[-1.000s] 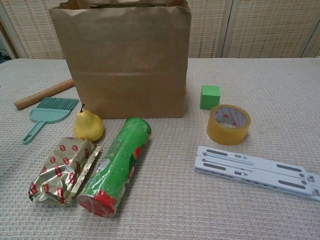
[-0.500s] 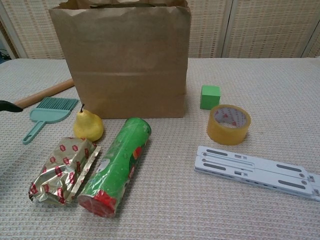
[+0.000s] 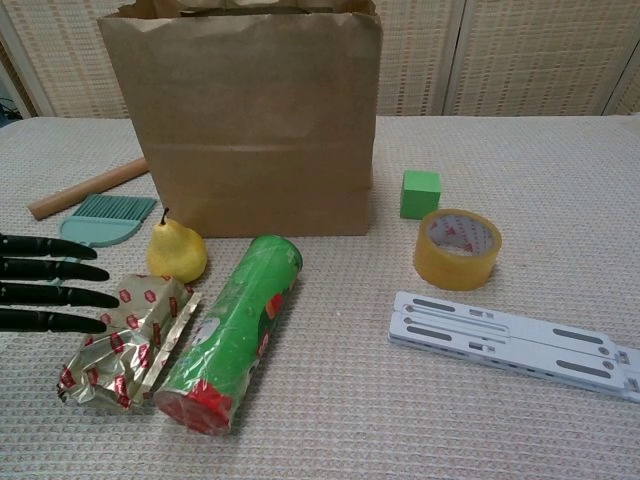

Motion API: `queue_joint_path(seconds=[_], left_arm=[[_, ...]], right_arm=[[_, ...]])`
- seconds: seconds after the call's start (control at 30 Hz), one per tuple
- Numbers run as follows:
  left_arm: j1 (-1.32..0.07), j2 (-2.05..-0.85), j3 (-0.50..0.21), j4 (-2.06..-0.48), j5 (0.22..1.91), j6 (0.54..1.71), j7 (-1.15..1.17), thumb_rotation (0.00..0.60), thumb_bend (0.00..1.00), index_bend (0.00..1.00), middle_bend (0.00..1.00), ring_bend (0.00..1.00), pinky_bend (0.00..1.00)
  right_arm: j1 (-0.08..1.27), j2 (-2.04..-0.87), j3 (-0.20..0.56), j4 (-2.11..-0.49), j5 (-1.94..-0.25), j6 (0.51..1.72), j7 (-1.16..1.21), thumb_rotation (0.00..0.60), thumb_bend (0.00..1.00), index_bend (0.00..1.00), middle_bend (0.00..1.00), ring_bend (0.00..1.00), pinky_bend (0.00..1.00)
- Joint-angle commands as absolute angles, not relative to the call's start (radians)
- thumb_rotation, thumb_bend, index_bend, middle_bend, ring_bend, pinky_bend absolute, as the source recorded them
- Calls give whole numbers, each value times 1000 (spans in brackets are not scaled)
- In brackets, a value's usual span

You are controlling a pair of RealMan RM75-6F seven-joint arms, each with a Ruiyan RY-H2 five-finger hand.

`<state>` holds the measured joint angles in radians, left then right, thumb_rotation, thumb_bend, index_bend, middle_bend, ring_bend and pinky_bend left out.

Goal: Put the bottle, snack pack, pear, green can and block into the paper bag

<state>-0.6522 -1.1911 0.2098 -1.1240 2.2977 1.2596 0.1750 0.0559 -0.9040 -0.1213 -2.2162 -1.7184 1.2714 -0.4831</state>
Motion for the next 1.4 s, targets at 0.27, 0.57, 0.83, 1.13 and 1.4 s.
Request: queue_joint_path(seconds=[0.27,0.57,0.83,1.13,1.4], left_arm=[[-704,-1238,225,-1168,2296,1216,228,600,369,0,0,0,75],[-723,-1310,218,-1164,2245,1169,244,600,371,0,0,0,74],[-747,-1367,222,-1108,2208,1122,240,600,371,0,0,0,74],[-757,-1399,256,-1063,2190,1116,224,600,389,58,24,15,189],[-757,-1373,300,-1072,2199,1168,200,600,654,578,618,556,719]], right_arm=[[63,-907,-116,-2218,-1701,1265,-486,600,68,0,0,0,0],[66,-903,-120,-2221,-1701,1261,-484,600,68,0,0,0,0],[67,-901,-124,-2224,-1703,1259,-482,600,68,0,0,0,0],[72,-905,-117,-2225,-1685,1256,-483,600,67,0,0,0,0],[73,-904,-119,-2227,-1687,1257,-481,600,68,0,0,0,0]])
